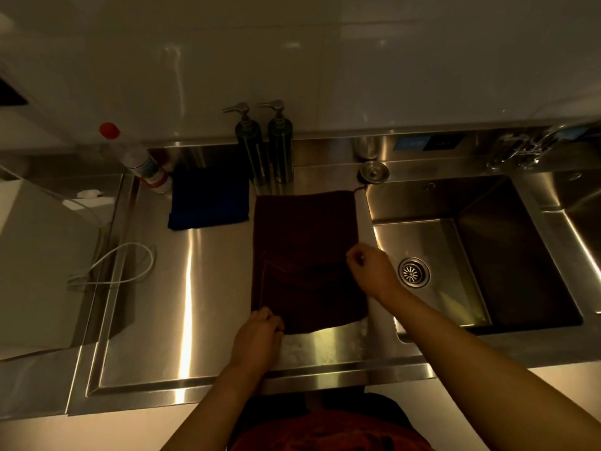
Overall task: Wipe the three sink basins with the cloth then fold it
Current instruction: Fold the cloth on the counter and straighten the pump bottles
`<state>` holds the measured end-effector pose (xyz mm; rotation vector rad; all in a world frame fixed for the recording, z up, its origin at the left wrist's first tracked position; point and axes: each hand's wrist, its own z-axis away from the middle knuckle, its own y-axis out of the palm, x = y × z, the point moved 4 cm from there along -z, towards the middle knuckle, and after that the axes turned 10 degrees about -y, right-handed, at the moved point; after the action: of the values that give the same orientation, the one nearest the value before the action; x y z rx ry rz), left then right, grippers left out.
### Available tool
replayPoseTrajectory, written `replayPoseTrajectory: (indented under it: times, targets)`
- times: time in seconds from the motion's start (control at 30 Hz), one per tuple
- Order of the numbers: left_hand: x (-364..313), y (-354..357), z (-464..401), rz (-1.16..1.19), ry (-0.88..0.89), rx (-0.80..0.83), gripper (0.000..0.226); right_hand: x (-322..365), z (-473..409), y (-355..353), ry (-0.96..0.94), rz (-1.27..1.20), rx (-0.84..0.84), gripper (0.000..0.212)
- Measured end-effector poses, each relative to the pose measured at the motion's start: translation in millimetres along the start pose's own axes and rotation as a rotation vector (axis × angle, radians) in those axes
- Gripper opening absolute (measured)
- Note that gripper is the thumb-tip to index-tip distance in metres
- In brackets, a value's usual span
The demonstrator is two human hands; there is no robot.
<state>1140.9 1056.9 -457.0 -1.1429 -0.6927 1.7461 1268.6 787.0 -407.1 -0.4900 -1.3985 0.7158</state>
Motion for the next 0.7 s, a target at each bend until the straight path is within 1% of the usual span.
replayPoseTrajectory:
  times: [0.07, 0.13, 0.2, 0.3, 0.37, 0.43, 0.5, 0.6, 0.63, 0.7]
  targets:
    - [3, -3, -2, 0.010, -0.001, 0.014, 0.016, -2, -18, -13, 0.103, -0.074, -0.119, 0.021]
    - [5, -6, -3, 0.002, -0.004, 0.022, 0.015, -2, -25, -17, 0.126, -0.043, -0.154, 0.032]
    - [9, -10, -4, 0.005, -0.034, -0.018, 0.015, 0, -21, -14, 0.060, 0.007, -0.111, 0.034]
    - [14, -13, -3, 0.045, -0.083, -0.084, 0.015, -4, 4, 7, -0.057, 0.093, 0.094, 0.023]
    - [19, -10, 0, 0.052, -0.106, -0.088, 0.025, -16, 27, 20, -0.055, 0.157, 0.240, 0.018]
    - [25, -5, 2, 0.070, -0.143, -0.078, 0.032, -30, 48, 28, 0.004, 0.188, 0.322, 0.024]
    - [30, 0, 6, 0.097, -0.159, -0.063, 0.031, -41, 65, 30, 0.060, 0.180, 0.333, 0.032]
    - [31, 6, 12, 0.138, -0.145, -0.072, 0.014, -47, 82, 29, 0.091, 0.157, 0.292, 0.028]
    - [31, 7, 15, 0.169, -0.149, -0.091, 0.012, -47, 86, 28, 0.098, 0.144, 0.275, 0.027]
    - [32, 3, 19, 0.305, -0.208, -0.146, 0.016, -46, 92, 25, 0.111, 0.107, 0.221, 0.028]
